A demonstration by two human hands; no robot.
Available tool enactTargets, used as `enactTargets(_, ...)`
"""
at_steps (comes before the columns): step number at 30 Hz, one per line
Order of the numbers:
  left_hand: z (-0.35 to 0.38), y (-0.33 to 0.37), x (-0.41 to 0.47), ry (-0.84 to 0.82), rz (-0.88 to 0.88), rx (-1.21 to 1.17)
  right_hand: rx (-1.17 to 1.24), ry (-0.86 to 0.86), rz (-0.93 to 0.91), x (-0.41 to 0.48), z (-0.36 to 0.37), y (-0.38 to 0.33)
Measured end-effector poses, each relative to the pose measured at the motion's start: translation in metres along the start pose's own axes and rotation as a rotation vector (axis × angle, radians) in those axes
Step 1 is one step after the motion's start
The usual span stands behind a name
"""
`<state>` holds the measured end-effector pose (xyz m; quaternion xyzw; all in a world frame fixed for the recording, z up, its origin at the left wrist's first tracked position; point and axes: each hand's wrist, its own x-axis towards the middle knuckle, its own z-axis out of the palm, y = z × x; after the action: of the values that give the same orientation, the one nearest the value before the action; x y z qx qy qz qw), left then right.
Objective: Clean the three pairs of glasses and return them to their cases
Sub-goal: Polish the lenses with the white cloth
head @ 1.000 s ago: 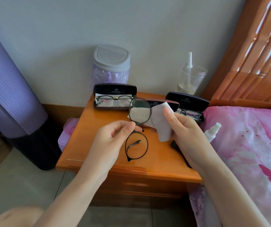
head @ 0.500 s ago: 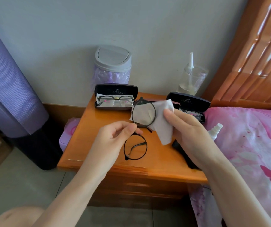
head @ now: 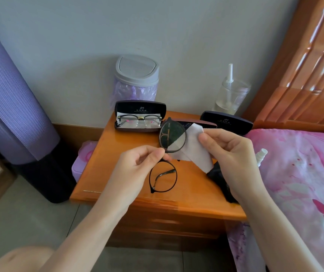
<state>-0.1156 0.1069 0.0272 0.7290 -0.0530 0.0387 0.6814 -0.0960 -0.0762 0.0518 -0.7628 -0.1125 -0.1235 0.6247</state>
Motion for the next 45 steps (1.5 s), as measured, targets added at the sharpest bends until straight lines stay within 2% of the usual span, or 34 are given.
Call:
enactTargets(4,0.001,-0.001,0.001,0.001,-0.015,-0.006,0.068,0.020,0.054,0.005,-0.004,0.000)
enactTargets(9,0.000,-0.002,0.002,-0.008,-0.027,-0.025,0.104,-0.092,0.134,0.011,-0.008,0.000)
enactTargets(17,0.000,-0.003,0.001,-0.024,-0.026,-0.026,0.300,-0.186,0.210,0.016,-0.012,-0.002)
enactTargets(22,0.000,-0.002,0.001,-0.025,-0.021,-0.016,0.299,-0.200,0.223,0.018,-0.016,-0.004)
enactTargets(32,0.006,-0.002,0.000,-0.030,-0.007,-0.009,0.086,-0.190,0.251,0.015,-0.001,-0.006)
enactTargets(38,0.008,-0.001,-0.001,-0.037,0.036,-0.015,0.188,-0.223,0.338,0.010,0.014,-0.006)
enactTargets(45,0.008,0.000,-0.001,-0.049,0.040,-0.033,0.243,-0.155,0.402,0.009,0.023,-0.004)
